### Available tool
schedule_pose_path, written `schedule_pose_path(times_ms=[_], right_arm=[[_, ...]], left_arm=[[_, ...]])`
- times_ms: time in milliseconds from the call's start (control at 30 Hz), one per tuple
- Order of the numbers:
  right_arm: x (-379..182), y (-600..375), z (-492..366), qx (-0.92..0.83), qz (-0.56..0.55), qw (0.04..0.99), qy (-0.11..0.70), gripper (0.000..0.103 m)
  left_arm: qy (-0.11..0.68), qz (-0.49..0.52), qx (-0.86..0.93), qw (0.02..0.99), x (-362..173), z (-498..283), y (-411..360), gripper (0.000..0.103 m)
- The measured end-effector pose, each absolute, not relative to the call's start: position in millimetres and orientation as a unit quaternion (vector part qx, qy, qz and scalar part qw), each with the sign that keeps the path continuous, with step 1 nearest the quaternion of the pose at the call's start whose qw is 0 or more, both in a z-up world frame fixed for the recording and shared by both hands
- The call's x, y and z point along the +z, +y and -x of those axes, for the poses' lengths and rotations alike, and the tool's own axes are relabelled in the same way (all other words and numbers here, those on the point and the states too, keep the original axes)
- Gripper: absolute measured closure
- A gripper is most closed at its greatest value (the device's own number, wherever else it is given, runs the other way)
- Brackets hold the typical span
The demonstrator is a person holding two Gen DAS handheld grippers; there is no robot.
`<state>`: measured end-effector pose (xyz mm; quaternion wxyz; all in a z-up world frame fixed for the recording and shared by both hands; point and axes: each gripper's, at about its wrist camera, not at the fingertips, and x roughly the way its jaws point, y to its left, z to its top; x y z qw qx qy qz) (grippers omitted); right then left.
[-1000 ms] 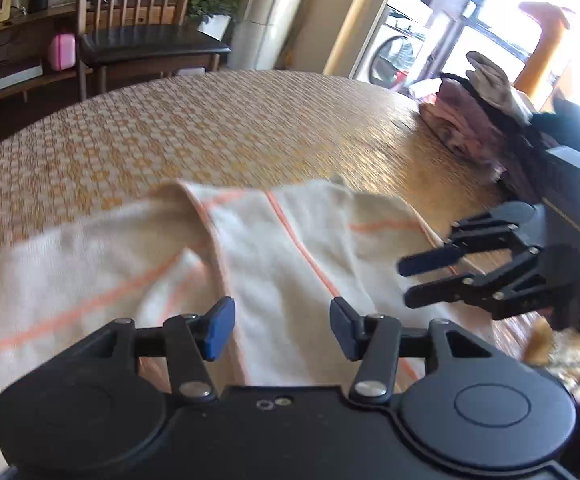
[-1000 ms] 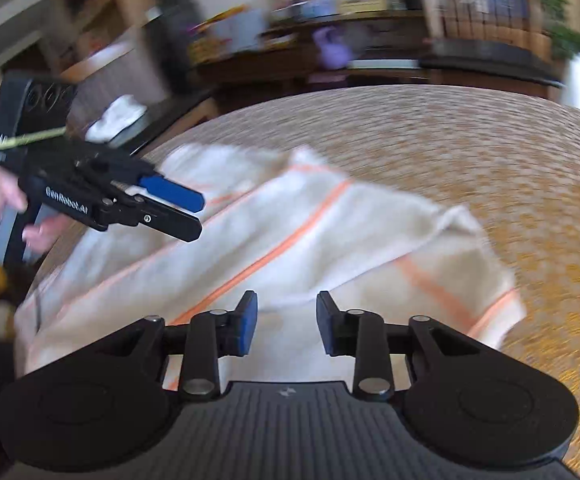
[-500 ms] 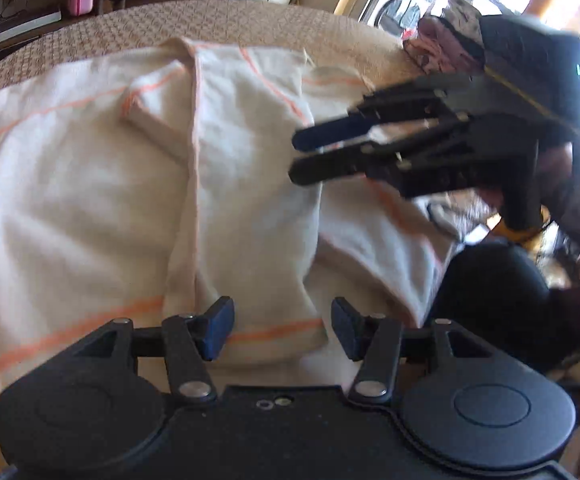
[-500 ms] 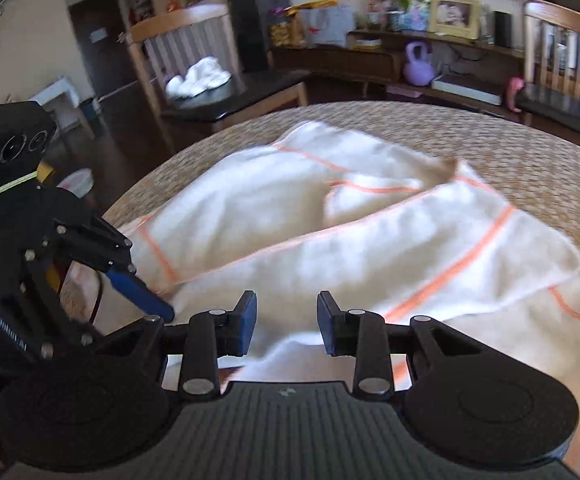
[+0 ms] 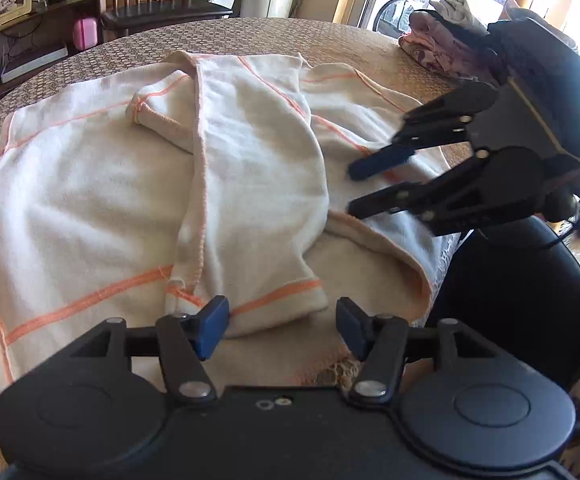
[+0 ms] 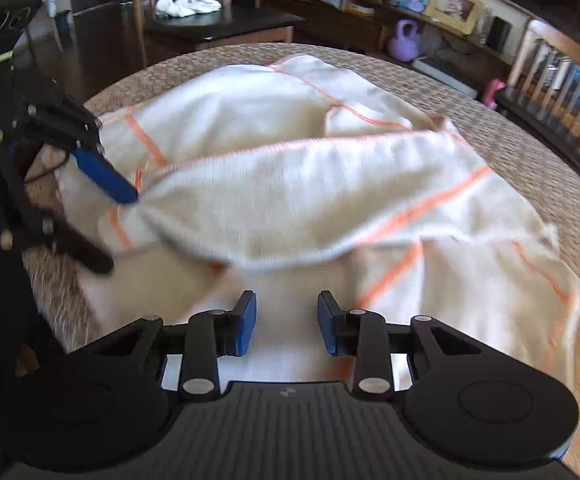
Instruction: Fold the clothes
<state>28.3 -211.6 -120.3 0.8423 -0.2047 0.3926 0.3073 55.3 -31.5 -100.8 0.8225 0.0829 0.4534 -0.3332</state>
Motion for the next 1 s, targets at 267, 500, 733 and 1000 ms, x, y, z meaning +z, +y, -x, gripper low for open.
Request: schedule_pose_path(times_ms=[267, 500, 733, 1000], right_arm=[[-107, -229, 40, 0.342, 0.169, 0.843, 0.381, 0.06], [-121, -203, 66, 0.351, 0.217, 0.836, 0.361, 0.057], [-129, -196, 57, 0.347, 0.208, 0.831, 0.381, 0.057], [-125, -203, 41, 0.319, 0.163, 0.841, 0.405, 0.09]], left_arm=[[0.465, -0.049, -0.341, 0.816, -102, -21, -17, 0.0], [0.426, -0.09, -0.349, 0.83, -98, 3, -30, 0.0], [0.384, -0.16, -0.361, 0.834, -97, 14, -37, 0.0], [0.337, -0.19, -0.385, 0.838, -89, 17, -43, 0.0]])
